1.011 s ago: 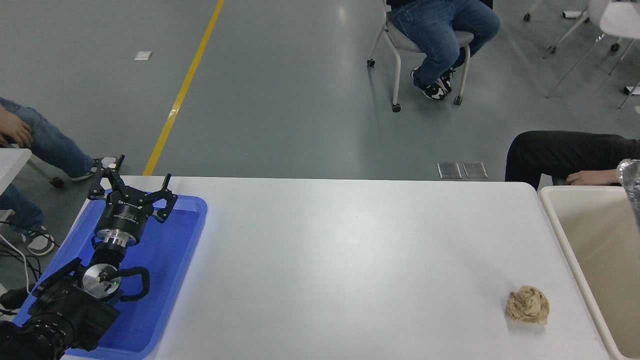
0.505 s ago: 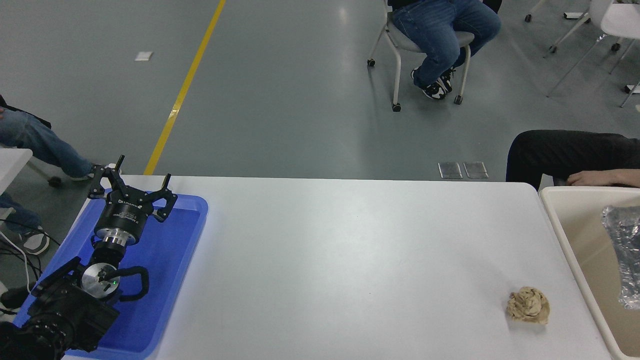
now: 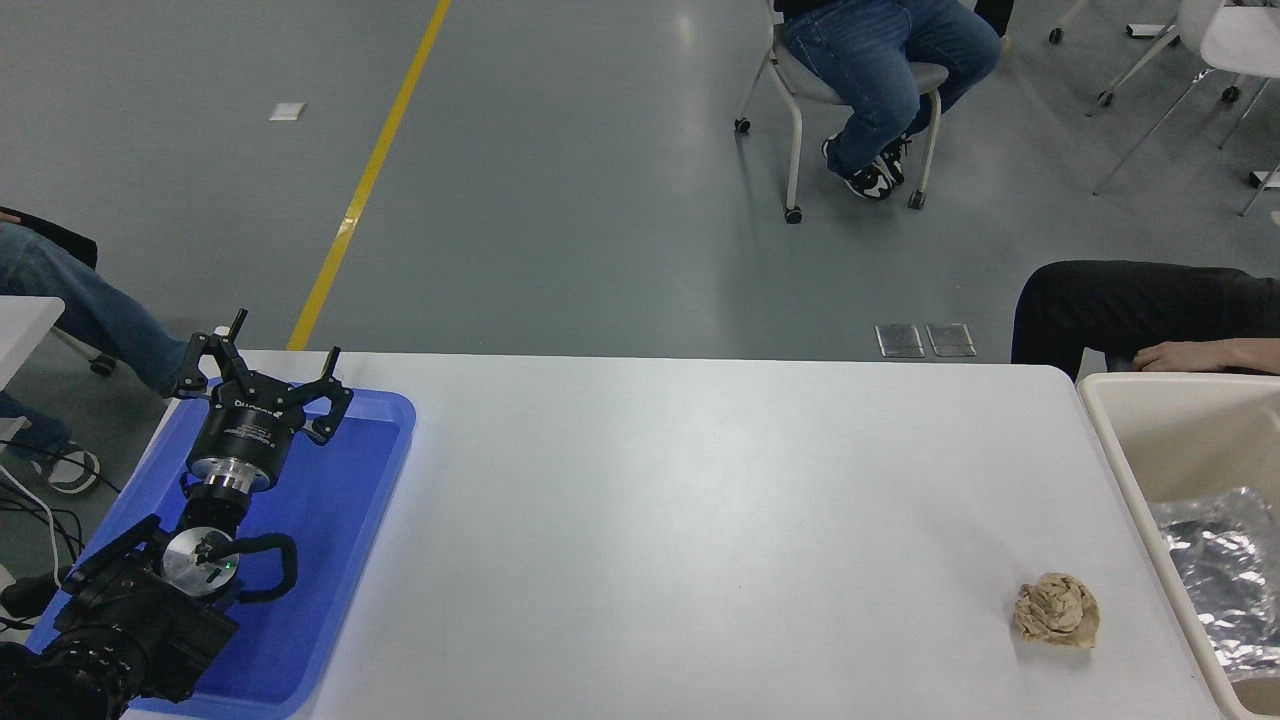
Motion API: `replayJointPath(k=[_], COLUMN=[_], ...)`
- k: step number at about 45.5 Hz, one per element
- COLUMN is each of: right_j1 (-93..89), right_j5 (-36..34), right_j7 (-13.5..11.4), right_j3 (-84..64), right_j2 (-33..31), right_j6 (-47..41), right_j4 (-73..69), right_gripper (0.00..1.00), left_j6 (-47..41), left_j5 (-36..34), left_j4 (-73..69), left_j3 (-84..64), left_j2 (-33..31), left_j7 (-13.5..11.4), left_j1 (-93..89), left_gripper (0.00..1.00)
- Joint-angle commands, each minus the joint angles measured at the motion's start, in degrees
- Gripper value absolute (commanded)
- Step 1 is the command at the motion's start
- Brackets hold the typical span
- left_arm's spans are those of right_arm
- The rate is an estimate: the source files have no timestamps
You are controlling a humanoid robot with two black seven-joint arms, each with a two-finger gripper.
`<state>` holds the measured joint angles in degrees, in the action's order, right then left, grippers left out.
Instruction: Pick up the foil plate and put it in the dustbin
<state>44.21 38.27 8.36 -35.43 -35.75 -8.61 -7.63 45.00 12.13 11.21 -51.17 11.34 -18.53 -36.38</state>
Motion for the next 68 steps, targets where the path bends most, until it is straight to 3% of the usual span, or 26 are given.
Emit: replayJointPath(k=[1,12,27,36,47,53,59,68], right_j1=[1.93,13.61,34.7,48.5,62.92,69.42,75.58,77.61], right_j5=[-0.57,0.4,5.5,5.06,4.36,-2.83,-11.02,-13.57], right_j7=[0.52,0.08,-1.24,-1.68,-1.5,-1.42,-1.5,-1.59], right_j3=[0.36,-1.92,-9.74,-16.77,-23.1,-25.56,-27.41,-30.31], right_j2=[1.38,-1.78,-7.67,-7.15,-2.93,0.67,7.26,19.21], right_j6=[-0.35,-1.76,-4.04,-7.56,-18.97,-23.46,-23.73,-23.12], right_j4=[-0.98,-14.77,-48.34,-64.26,-69.97,-74.28,-77.1,-74.73], right_gripper=[1.0,1.0,1.0,1.0,1.0,1.0,1.0,1.0], left_j6=[0.0,0.0,0.0,0.0,0.0,0.0,0.0,0.0], left_j5=[0.0,0.0,0.0,0.0,0.0,0.0,0.0,0.0], left_j4=[0.13,0.13,-0.04,0.13,0.13,-0.04,0.13,-0.05], left_j3=[0.02,0.02,0.02,0.02,0.02,0.02,0.02,0.02], left_j2=[0.0,-0.09,-0.18,-0.27,-0.27,-0.27,-0.18,-0.18], left_j7=[0.07,0.07,0.07,0.07,0.07,0.07,0.07,0.07], left_j1=[0.0,0.0,-0.09,-0.09,-0.09,-0.09,-0.09,0.0], left_gripper=[1.0,1.0,1.0,1.0,1.0,1.0,1.0,1.0])
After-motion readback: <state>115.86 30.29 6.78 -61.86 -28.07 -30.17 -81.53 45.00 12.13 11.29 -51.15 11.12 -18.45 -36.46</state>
